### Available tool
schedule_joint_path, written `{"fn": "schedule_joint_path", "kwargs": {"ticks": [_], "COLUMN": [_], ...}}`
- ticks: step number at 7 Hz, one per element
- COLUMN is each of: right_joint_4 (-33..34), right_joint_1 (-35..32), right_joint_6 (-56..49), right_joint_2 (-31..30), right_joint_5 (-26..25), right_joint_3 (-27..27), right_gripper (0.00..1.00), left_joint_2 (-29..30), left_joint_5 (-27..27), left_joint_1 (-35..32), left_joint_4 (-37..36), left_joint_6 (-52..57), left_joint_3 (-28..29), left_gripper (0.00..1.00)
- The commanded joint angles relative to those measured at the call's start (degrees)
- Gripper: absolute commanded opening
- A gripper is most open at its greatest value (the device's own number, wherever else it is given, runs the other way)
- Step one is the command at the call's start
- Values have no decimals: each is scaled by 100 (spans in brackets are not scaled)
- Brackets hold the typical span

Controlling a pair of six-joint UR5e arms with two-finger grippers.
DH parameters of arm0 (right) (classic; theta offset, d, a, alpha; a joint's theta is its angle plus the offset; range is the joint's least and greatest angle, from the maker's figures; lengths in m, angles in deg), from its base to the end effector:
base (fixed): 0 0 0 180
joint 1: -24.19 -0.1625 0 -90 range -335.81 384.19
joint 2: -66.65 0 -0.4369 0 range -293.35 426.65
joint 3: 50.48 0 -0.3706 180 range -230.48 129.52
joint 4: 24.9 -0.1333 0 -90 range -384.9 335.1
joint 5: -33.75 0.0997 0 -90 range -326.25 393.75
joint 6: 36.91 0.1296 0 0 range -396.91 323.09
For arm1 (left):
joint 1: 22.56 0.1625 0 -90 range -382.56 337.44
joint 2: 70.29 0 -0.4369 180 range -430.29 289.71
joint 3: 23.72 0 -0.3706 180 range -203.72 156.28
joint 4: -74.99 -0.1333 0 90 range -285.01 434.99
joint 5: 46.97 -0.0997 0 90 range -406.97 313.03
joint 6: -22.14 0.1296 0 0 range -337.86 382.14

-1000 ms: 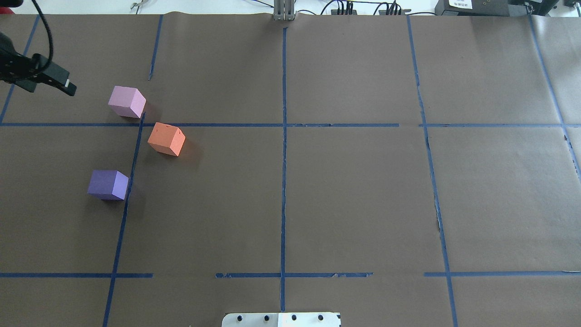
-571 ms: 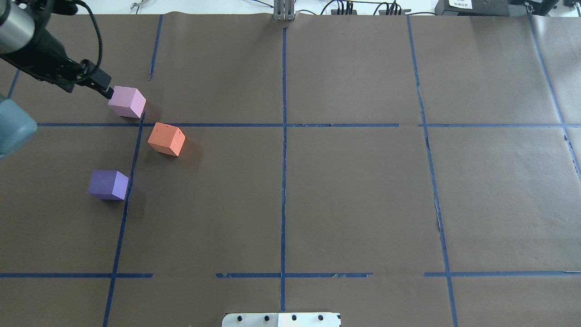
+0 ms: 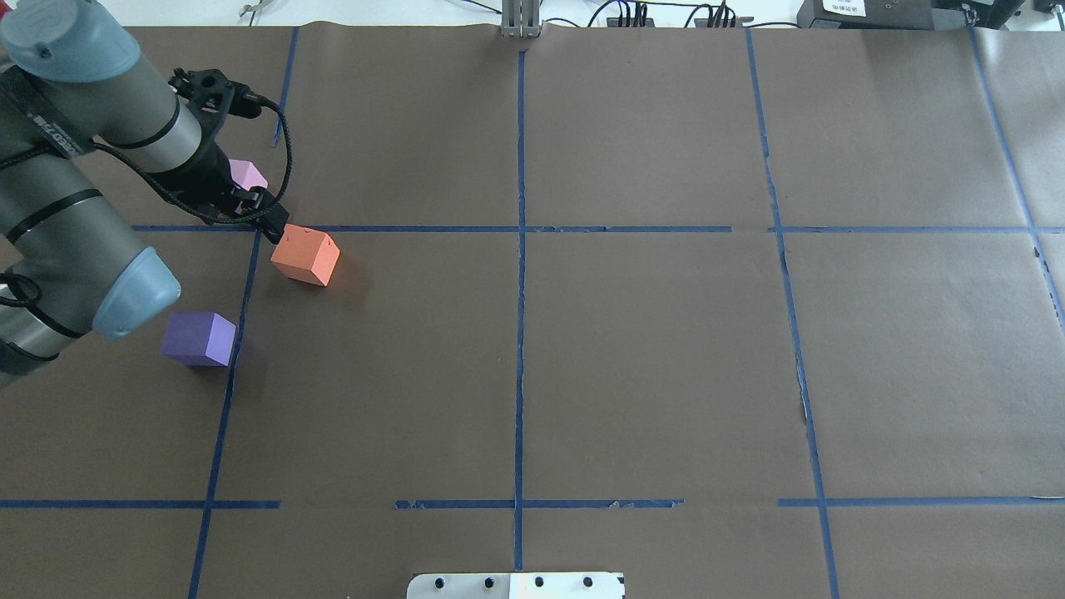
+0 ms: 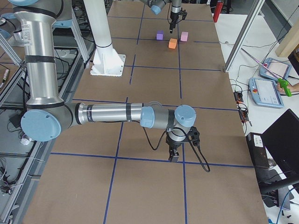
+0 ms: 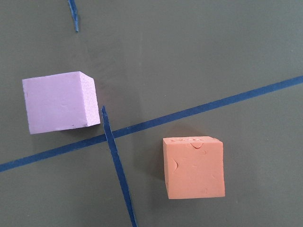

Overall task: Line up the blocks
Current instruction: 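Move the left gripper down over the orange cube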

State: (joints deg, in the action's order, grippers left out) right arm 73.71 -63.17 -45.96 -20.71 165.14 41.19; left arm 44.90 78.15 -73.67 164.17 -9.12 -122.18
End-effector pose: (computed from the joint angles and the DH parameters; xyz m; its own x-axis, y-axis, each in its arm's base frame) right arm 0.0254 -0.4835 0.6755 0.7351 -0.1419 0.6629 0.1636 0.9861 0.0297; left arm 0.3534 -0.5317 0.3875 0.6506 0.3071 -0.6946 -0.2222 0.9515 0.2126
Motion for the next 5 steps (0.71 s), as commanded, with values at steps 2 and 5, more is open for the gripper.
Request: {"fn": "schedule_joint_path", "kwargs": {"ticks": [2,5], "right_joint_4": [0,0], "right_joint_1": [0,0], "right_joint_6": [0,0], "right_joint_2": [0,0], "right_joint_5": [0,0], "right_joint_3": [0,0], "right_gripper": [100,100], "left_joint_2": [47,55], "left_joint_5": [4,4], "left_joint_1": [111,190], "left_joint_4": [702,1242], "left_joint_6": [-248,-688], "left_joint_3": [562,863], "left_gripper": [100,100]}}
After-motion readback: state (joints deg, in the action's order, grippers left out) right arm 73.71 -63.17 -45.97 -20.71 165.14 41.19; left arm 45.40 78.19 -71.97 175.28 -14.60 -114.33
